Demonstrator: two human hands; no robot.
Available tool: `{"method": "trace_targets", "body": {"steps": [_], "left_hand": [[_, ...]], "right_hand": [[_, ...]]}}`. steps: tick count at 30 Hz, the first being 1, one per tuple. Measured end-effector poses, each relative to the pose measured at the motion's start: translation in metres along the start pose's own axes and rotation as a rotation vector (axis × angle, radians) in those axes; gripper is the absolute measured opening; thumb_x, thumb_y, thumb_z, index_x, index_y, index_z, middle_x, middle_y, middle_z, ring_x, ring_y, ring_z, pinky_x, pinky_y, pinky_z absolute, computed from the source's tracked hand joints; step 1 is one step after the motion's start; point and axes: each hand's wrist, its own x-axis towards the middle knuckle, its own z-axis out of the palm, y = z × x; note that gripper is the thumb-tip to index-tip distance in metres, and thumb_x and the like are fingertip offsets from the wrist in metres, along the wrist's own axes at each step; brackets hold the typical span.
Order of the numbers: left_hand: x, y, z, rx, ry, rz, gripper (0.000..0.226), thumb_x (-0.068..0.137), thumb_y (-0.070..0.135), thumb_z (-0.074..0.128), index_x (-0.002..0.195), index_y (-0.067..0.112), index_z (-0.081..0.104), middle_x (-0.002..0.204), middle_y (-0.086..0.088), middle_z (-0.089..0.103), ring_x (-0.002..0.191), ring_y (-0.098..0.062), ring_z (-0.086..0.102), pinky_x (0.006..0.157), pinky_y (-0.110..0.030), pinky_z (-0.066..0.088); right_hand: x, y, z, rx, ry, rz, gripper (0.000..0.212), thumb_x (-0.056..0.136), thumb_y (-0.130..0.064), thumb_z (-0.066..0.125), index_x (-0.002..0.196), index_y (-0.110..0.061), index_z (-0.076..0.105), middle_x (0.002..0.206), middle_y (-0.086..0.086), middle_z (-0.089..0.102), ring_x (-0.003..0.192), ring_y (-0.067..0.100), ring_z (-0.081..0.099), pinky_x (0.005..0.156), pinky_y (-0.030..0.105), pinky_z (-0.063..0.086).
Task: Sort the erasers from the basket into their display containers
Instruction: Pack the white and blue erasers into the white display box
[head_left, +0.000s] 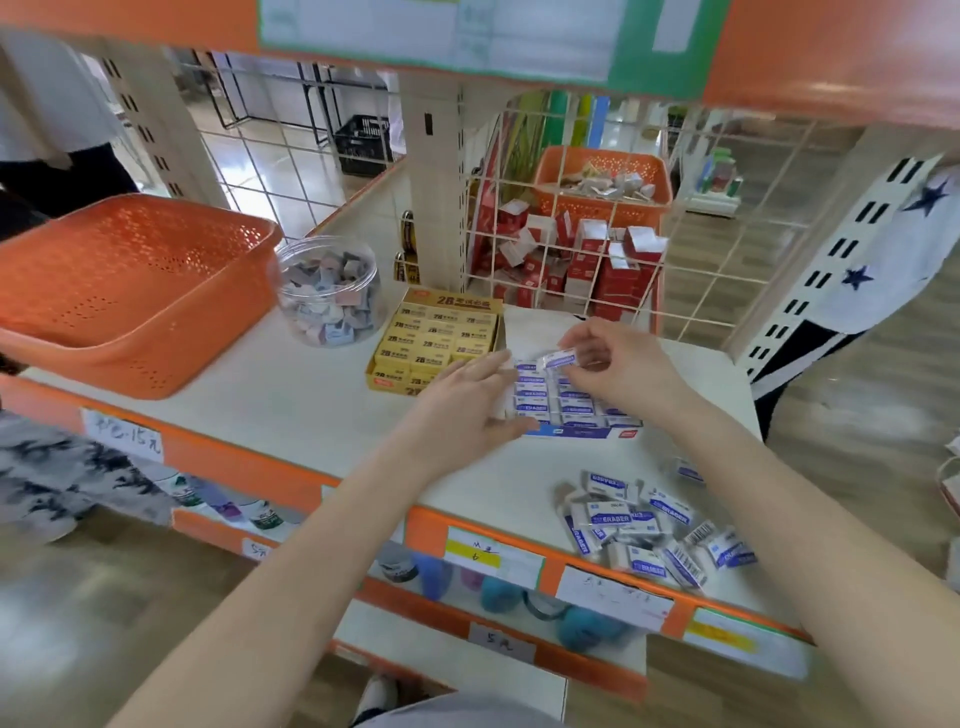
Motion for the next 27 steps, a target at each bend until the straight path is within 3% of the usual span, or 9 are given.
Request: {"method": "trace_targets", "body": {"steps": [4, 6, 10, 13, 19, 23, 27], "left_hand": [[-0.001, -0.002, 0.004, -0.024, -0.001, -0.018, 0.065, 0.092, 0.054, 0.047, 0.147, 0.021, 0.033, 0.158, 0.003, 0.019, 0.143, -0.009, 0.018, 0.114, -0.023, 0.003], [-0.001, -0.003, 0.006, -0.042, 0.004, -0.014, 0.059, 0.092, 0.053, 0.048, 0.143, 0.024, 0.04, 0.157, 0.002, 0.02, 0.143, -0.01, 0.021, 0.115, -0.024, 0.004], [-0.002, -0.005, 0.008, -0.088, 0.037, -0.009, 0.052, 0.091, 0.05, 0.053, 0.136, 0.025, 0.051, 0.156, 0.001, 0.026, 0.141, -0.01, 0.027, 0.114, -0.024, 0.007], [-0.003, -0.004, 0.009, -0.127, 0.051, -0.024, 0.049, 0.09, 0.047, 0.056, 0.132, 0.023, 0.055, 0.154, 0.0, 0.029, 0.14, -0.01, 0.028, 0.114, -0.025, 0.009], [-0.004, 0.002, 0.004, -0.143, 0.024, -0.063, 0.047, 0.09, 0.047, 0.056, 0.131, 0.024, 0.056, 0.156, 0.002, 0.025, 0.138, -0.015, 0.032, 0.111, -0.027, 0.019], [-0.005, 0.003, 0.004, -0.124, 0.016, -0.069, 0.046, 0.089, 0.05, 0.056, 0.129, 0.026, 0.057, 0.157, 0.001, 0.021, 0.136, -0.02, 0.036, 0.11, -0.028, 0.024], [0.0, 0.004, -0.004, -0.01, 0.001, -0.035, 0.049, 0.089, 0.053, 0.053, 0.131, 0.028, 0.052, 0.156, 0.008, 0.024, 0.136, -0.012, 0.036, 0.113, -0.027, 0.013]], "right_hand": [[0.008, 0.002, 0.012, -0.137, -0.003, -0.058, 0.02, 0.082, -0.022, 0.071, 0.101, -0.02, 0.067, 0.09, -0.007, 0.064, 0.08, 0.003, 0.057, 0.074, 0.007, 0.042], [0.012, 0.002, 0.015, -0.181, 0.008, -0.092, 0.021, 0.082, -0.022, 0.07, 0.103, -0.018, 0.069, 0.096, -0.004, 0.066, 0.083, 0.007, 0.058, 0.081, 0.017, 0.045], [0.02, 0.003, 0.025, -0.246, 0.032, -0.169, 0.019, 0.084, -0.024, 0.069, 0.101, -0.019, 0.073, 0.102, -0.004, 0.063, 0.089, 0.008, 0.054, 0.081, 0.022, 0.041], [0.023, 0.001, 0.03, -0.289, 0.041, -0.136, 0.017, 0.086, -0.026, 0.066, 0.1, -0.023, 0.074, 0.098, -0.008, 0.057, 0.094, 0.012, 0.054, 0.086, 0.034, 0.044], [0.026, 0.002, 0.035, -0.294, 0.074, -0.066, 0.019, 0.089, -0.03, 0.061, 0.102, -0.027, 0.073, 0.093, -0.011, 0.051, 0.094, 0.012, 0.051, 0.087, 0.038, 0.045], [0.025, -0.002, 0.026, -0.386, -0.057, -0.135, 0.028, 0.094, -0.033, 0.052, 0.117, -0.027, 0.066, 0.098, -0.006, 0.049, 0.093, 0.01, 0.044, 0.084, 0.033, 0.042], [0.016, 0.006, 0.016, -0.485, -0.216, -0.17, 0.039, 0.099, -0.031, 0.042, 0.138, -0.03, 0.046, 0.114, 0.002, 0.049, 0.109, 0.02, 0.042, 0.091, 0.032, 0.037]]}}
